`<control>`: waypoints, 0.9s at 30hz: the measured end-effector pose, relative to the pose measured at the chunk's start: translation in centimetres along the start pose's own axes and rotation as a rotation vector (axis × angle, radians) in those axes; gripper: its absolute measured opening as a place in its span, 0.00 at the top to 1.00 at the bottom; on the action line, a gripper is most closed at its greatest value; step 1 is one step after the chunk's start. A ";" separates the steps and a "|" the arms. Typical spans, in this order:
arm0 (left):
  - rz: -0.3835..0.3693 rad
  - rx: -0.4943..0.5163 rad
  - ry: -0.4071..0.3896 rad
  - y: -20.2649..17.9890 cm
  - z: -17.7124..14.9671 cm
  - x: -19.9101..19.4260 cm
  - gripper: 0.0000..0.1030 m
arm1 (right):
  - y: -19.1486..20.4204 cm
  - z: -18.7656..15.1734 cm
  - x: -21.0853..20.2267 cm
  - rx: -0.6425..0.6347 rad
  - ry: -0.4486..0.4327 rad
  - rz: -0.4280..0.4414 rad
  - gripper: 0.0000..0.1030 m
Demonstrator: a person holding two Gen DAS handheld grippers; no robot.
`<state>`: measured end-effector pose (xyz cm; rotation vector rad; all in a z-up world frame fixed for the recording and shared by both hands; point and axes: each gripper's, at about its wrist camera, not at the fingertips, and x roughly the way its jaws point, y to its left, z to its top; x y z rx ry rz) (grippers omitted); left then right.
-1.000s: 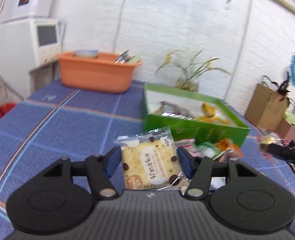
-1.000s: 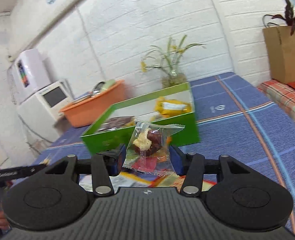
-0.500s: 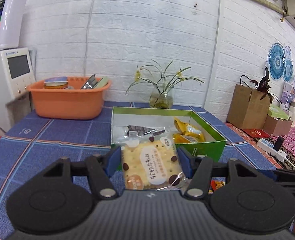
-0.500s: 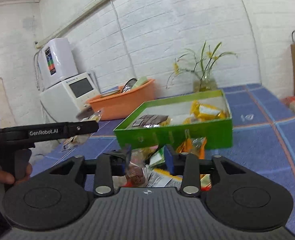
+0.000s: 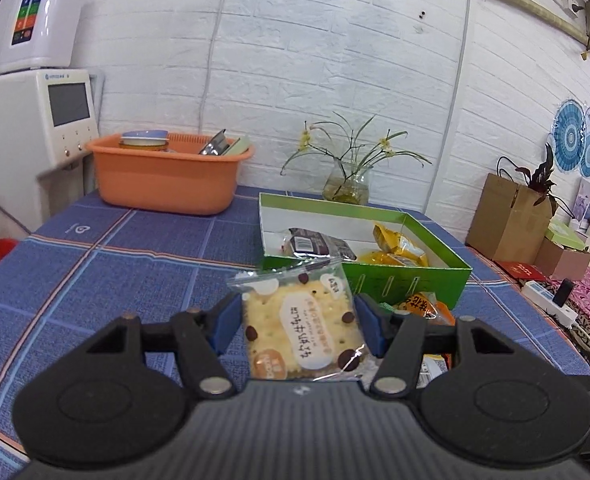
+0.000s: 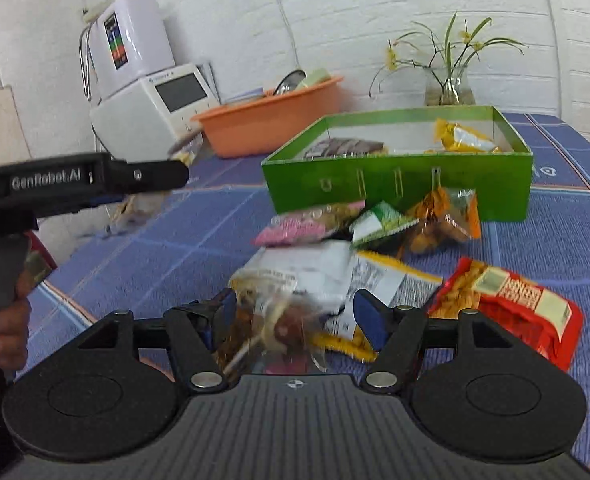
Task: Organize snacks
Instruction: 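Carry the cookie pack into the green box with the left gripper while the right carries the candy bag there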
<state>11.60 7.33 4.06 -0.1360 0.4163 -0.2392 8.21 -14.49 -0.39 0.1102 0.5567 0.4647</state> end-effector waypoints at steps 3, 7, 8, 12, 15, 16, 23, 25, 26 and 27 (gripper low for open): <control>-0.009 -0.010 0.009 0.1 -0.2 0.2 0.41 | 0.8 -0.2 0.5 -0.035 0.022 0.000 0.00; -0.025 0.001 0.015 -0.2 -0.5 0.1 0.41 | 1.2 -0.2 2.1 -0.044 0.068 -0.008 0.00; -0.028 0.005 0.015 -0.2 -0.5 0.1 0.41 | 1.4 -0.3 2.3 -0.053 0.070 -0.008 0.13; -0.030 0.009 0.019 -0.2 -0.6 0.0 0.41 | 1.5 -0.6 1.9 -0.078 0.060 -0.016 0.38; -0.030 0.009 0.019 -0.2 -0.6 -0.1 0.41 | 1.4 -0.6 1.0 -0.071 0.034 -0.019 0.39; -0.029 0.010 0.019 -0.2 -0.6 -0.1 0.41 | 1.3 -0.6 0.6 -0.064 0.022 -0.014 0.39; -0.037 0.051 0.006 -1.3 0.1 -0.5 0.42 | 0.8 0.9 -3.3 -0.044 -0.136 -0.014 0.39; -0.041 0.073 -0.001 -2.0 0.6 -0.6 0.41 | 0.6 1.9 -4.4 -0.047 -0.195 -0.022 0.39; -0.043 0.084 -0.008 -2.3 0.9 -0.6 0.41 | 0.5 2.4 -4.9 -0.054 -0.218 -0.024 0.39; -0.046 0.096 -0.015 -2.6 1.4 -0.6 0.41 | 0.4 3.1 -5.4 -0.065 -0.247 -0.026 0.39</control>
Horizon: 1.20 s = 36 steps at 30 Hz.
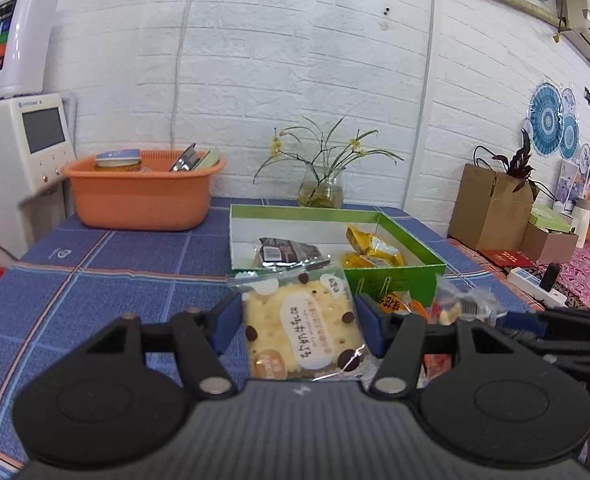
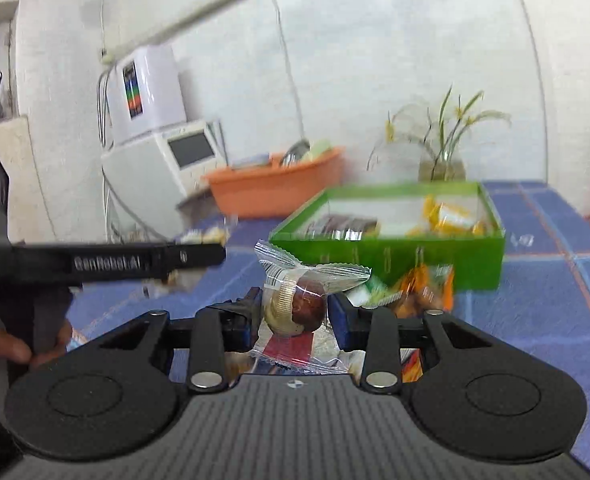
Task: Organize snacks
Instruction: 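Carry the cookie pack into the green box with the left gripper while the right carries the candy bag there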
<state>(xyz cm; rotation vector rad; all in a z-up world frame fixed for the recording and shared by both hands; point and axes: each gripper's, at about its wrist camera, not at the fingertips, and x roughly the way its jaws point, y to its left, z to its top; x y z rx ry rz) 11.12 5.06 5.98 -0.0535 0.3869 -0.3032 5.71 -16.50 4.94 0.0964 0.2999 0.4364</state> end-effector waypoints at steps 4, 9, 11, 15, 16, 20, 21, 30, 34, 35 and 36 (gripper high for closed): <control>0.002 0.057 -0.041 -1.1 2.6 0.3 0.41 | -1.1 2.7 -0.5 -0.035 -0.102 -0.016 0.39; 0.015 0.097 -0.066 -1.6 5.5 1.4 0.41 | -4.5 4.7 -1.2 -0.020 -0.192 -0.099 0.39; 0.010 0.111 -0.063 -2.0 6.4 2.7 0.41 | -6.0 4.9 -1.4 0.008 -0.208 -0.131 0.39; -0.024 0.100 -0.048 -2.9 8.0 6.7 0.41 | -9.1 6.0 0.5 0.094 -0.207 -0.139 0.39; -0.028 0.101 -0.044 -3.3 8.3 8.1 0.41 | -9.6 6.3 1.6 0.104 -0.194 -0.146 0.39; 0.023 0.155 -0.031 -4.7 8.1 12.2 0.41 | -10.6 6.4 5.7 0.080 -0.149 -0.164 0.39; 0.033 0.167 -0.020 -4.9 7.9 13.1 0.41 | -10.9 6.1 6.7 0.073 -0.137 -0.170 0.39; 0.082 0.130 0.077 -3.6 6.8 19.6 0.41 | -13.6 3.5 11.7 0.051 -0.030 -0.252 0.40; 0.086 0.123 0.101 -3.1 6.4 21.8 0.40 | -14.6 3.4 12.9 0.082 -0.016 -0.272 0.39; 0.090 0.125 0.112 -3.0 6.4 22.4 0.40 | -14.9 3.5 13.2 0.094 -0.012 -0.272 0.38; 0.091 0.119 0.119 -2.8 6.3 22.8 0.40 | -15.2 3.6 13.6 0.108 -0.006 -0.264 0.37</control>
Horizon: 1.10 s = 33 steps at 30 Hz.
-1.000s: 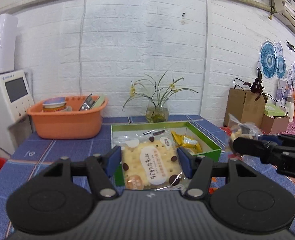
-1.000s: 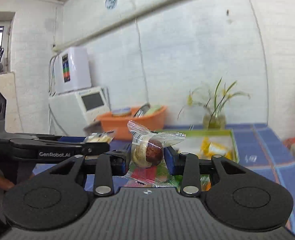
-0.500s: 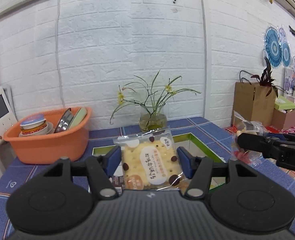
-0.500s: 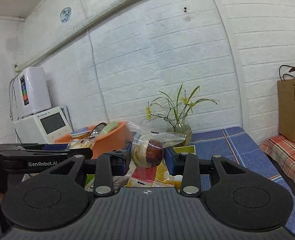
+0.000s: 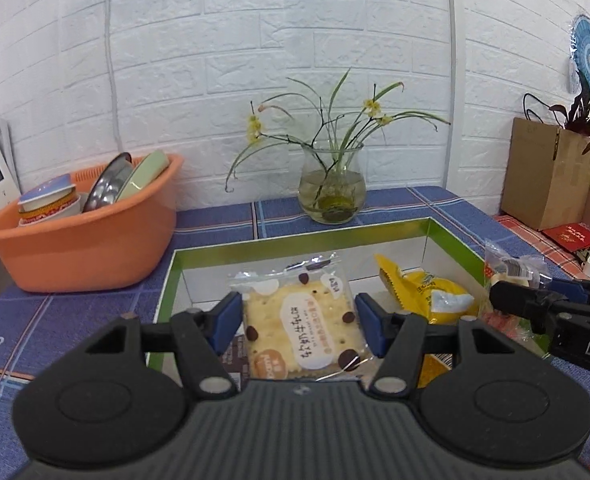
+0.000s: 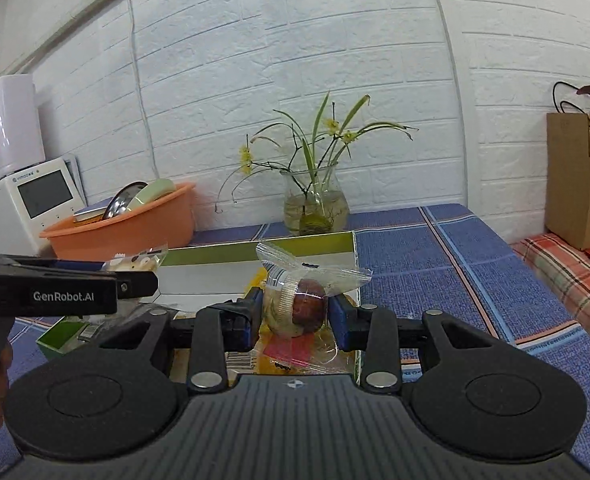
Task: Organize snacks
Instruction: 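Carry the cookie pack into the green box with the left gripper while the right carries the candy bag there, then grasp a brown jerky pack with the left gripper while the right grasps the red snack bag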
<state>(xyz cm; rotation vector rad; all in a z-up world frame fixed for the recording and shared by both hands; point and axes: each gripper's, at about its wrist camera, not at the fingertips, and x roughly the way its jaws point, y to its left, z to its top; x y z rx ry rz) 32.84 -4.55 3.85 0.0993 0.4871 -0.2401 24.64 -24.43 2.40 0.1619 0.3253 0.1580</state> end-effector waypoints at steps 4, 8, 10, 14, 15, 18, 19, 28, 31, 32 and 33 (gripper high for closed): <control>-0.005 -0.024 0.012 0.6 0.0 0.8 0.32 | -0.1 0.5 1.5 0.020 0.067 0.038 0.00; 0.021 -0.003 -0.026 1.3 -0.4 -1.1 0.31 | 1.0 0.4 -0.8 -0.054 -0.031 -0.010 0.00; 0.029 -0.013 -0.035 1.7 -0.6 -2.4 0.30 | 1.7 0.4 -2.4 -0.113 -0.083 -0.022 0.00; 0.042 -0.041 -0.065 2.7 -1.7 -5.8 0.26 | 3.2 0.1 -5.7 -0.186 -0.131 0.016 0.00; 0.042 -0.052 -0.071 3.0 -2.1 -6.8 0.24 | 3.6 -0.1 -6.6 -0.203 -0.138 0.040 0.00; 0.059 -0.069 -0.070 3.7 -4.0 -9.6 0.09 | 4.8 -0.8 -8.9 -0.243 -0.148 0.103 0.00; 0.082 -0.076 -0.072 3.9 -4.8 -10.8 0.02 | 5.2 -1.1 -9.5 -0.252 -0.144 0.121 0.00; 0.101 -0.098 0.015 3.3 -12.8 -18.1 0.01 | 4.8 -4.3 -13.7 -0.232 -0.063 0.110 0.00; 0.085 -0.090 0.087 2.2 -15.0 -18.0 0.01 | 3.5 -5.5 -13.9 -0.252 0.024 0.103 0.00; 0.083 -0.080 0.106 1.9 -15.4 -17.7 0.01 | 3.2 -5.9 -13.9 -0.269 0.056 0.102 0.00; 0.084 -0.069 0.129 1.5 -15.8 -17.2 0.01 | 3.1 -6.5 -13.8 -0.287 0.092 0.094 0.00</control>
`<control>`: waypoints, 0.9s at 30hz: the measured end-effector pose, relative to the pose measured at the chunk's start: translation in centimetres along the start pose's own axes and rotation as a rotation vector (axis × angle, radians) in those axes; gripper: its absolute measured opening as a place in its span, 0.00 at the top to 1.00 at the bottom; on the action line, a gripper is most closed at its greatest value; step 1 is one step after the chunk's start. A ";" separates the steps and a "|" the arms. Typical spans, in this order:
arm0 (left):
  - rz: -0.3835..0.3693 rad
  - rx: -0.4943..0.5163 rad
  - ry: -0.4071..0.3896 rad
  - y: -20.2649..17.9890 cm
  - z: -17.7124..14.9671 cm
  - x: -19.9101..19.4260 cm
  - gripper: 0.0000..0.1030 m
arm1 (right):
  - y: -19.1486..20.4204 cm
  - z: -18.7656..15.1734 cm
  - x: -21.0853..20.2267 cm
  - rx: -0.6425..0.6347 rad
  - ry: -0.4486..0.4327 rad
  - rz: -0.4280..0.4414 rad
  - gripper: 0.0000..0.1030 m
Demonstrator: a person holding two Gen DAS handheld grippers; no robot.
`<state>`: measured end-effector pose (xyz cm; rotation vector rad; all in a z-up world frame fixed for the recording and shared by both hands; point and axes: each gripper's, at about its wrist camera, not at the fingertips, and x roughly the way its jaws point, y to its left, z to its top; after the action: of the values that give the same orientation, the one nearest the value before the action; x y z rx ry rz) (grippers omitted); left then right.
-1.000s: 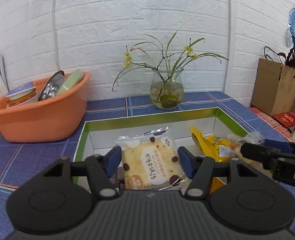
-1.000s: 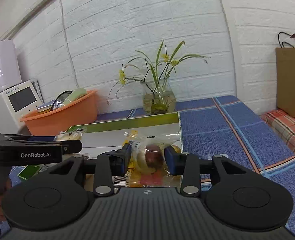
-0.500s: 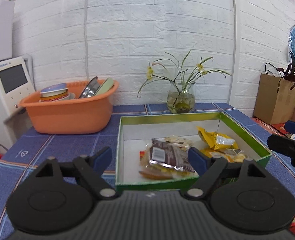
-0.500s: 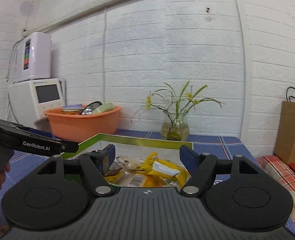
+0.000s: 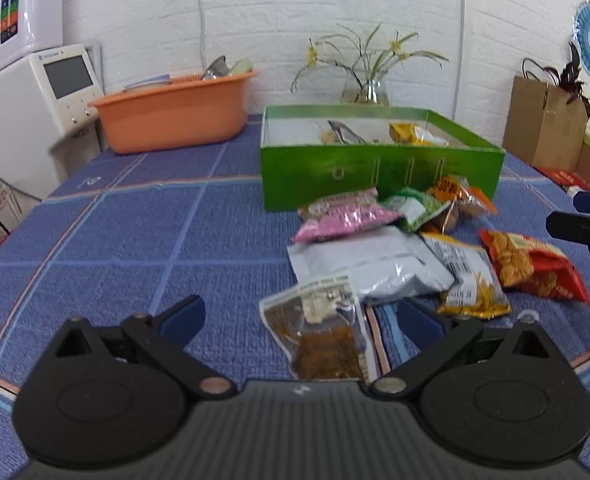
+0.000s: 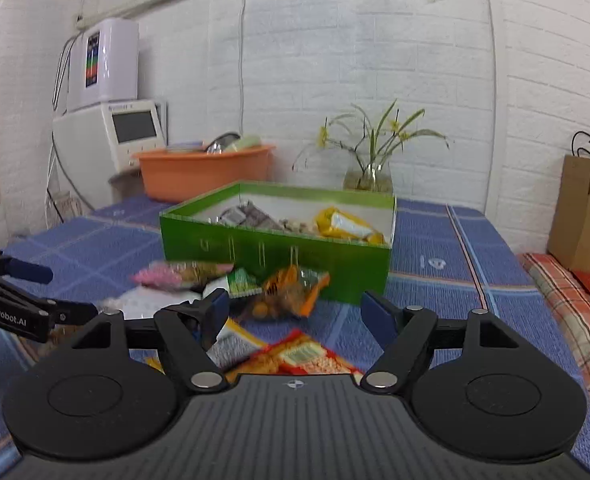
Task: Organize snacks
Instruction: 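Grasp a brown jerky pack with the left gripper while the right grasps the red snack bag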
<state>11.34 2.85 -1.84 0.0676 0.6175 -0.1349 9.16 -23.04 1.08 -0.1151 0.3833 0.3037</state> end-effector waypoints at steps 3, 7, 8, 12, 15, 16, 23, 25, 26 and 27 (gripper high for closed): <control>-0.004 0.011 0.059 -0.6 -1.0 1.6 0.02 | 0.2 -1.2 0.7 -0.051 0.078 0.016 0.00; -0.035 -0.003 0.058 -0.3 -1.4 2.0 0.03 | 0.6 -1.7 2.6 -0.158 0.146 0.004 0.00; -0.040 -0.004 0.055 -0.3 -1.3 1.9 0.06 | 0.6 -1.6 3.2 -0.183 0.165 0.010 0.00; -0.060 0.002 0.041 -0.4 -1.2 1.3 0.29 | -0.4 -1.6 4.7 -0.209 0.184 0.062 0.00; -0.075 0.011 0.038 -0.3 -1.0 1.0 0.45 | -2.0 -1.4 5.4 -0.100 0.221 0.118 0.00; -0.080 0.011 0.039 -0.3 -1.1 1.0 0.46 | -2.7 -1.6 5.5 -0.032 0.237 0.137 0.00; -0.110 0.004 0.059 0.6 -1.7 -0.6 0.48 | -1.2 -2.7 1.7 -0.010 0.239 0.103 0.00; -0.120 -0.019 0.057 1.1 -1.8 -1.3 0.48 | -0.9 -3.0 0.5 0.028 0.249 0.100 0.00; -0.121 -0.029 0.051 1.4 -1.8 -1.7 0.48 | -0.8 -3.1 0.0 0.057 0.252 0.110 0.00; -0.127 -0.035 0.043 1.6 -1.8 -2.2 0.48 | -0.7 -3.1 -0.5 0.087 0.252 0.122 0.00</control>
<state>8.79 4.80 -2.00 -0.0027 0.6670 -0.2456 7.86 -24.39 -1.57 -0.0449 0.6544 0.3939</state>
